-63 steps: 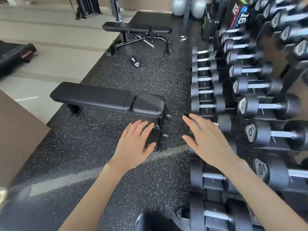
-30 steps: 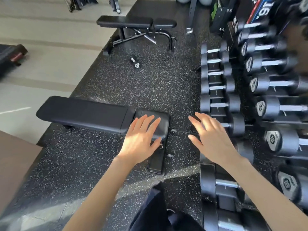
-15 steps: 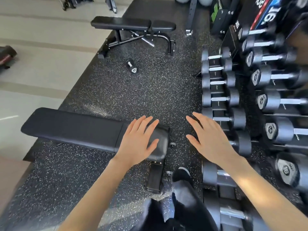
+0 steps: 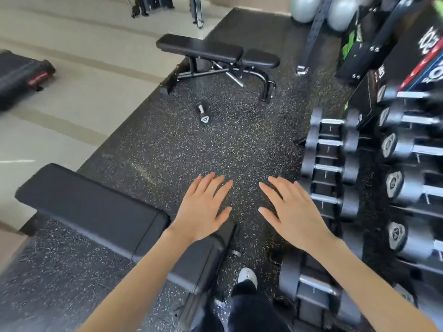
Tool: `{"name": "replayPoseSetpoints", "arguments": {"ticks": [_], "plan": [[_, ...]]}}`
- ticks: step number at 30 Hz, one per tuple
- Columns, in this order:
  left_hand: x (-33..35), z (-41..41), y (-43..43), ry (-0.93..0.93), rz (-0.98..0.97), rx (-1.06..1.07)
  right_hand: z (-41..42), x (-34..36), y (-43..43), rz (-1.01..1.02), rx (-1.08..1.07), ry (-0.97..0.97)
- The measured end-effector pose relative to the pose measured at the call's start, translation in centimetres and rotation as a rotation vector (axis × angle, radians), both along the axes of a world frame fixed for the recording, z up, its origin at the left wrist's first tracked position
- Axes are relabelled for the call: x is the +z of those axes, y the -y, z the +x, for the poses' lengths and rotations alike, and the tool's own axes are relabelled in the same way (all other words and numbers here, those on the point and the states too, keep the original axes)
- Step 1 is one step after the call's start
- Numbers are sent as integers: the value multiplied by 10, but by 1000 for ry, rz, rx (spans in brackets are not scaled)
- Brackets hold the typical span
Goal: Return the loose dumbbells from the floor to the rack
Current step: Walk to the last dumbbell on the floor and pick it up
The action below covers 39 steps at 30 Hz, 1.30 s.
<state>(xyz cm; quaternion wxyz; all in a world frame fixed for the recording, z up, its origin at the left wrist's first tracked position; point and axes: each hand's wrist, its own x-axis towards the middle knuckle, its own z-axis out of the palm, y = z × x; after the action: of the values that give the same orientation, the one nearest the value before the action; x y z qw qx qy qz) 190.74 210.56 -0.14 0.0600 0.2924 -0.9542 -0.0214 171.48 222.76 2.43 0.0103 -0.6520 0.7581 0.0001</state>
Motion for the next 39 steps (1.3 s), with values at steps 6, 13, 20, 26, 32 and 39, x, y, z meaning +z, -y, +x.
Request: {"name": "replayPoseSetpoints", "arguments": {"ticks": [6, 13, 20, 26, 32, 39], "plan": [[9, -60, 27, -35, -30, 30, -63, 0, 34, -38, 11, 20], [-2, -78, 59, 19, -6, 83, -99, -6, 68, -8, 50, 34], [-15, -108, 109, 28, 29, 99, -144, -12, 116, -16, 67, 51], [-34, -146, 184, 30, 77, 104, -184, -25, 187, -1, 75, 64], [-49, -189, 292, 38, 139, 135, -237, -23, 303, 10, 80, 51], [-39, -237, 447, 56, 172, 158, -287, -1, 466, 93, 126, 25]]}}
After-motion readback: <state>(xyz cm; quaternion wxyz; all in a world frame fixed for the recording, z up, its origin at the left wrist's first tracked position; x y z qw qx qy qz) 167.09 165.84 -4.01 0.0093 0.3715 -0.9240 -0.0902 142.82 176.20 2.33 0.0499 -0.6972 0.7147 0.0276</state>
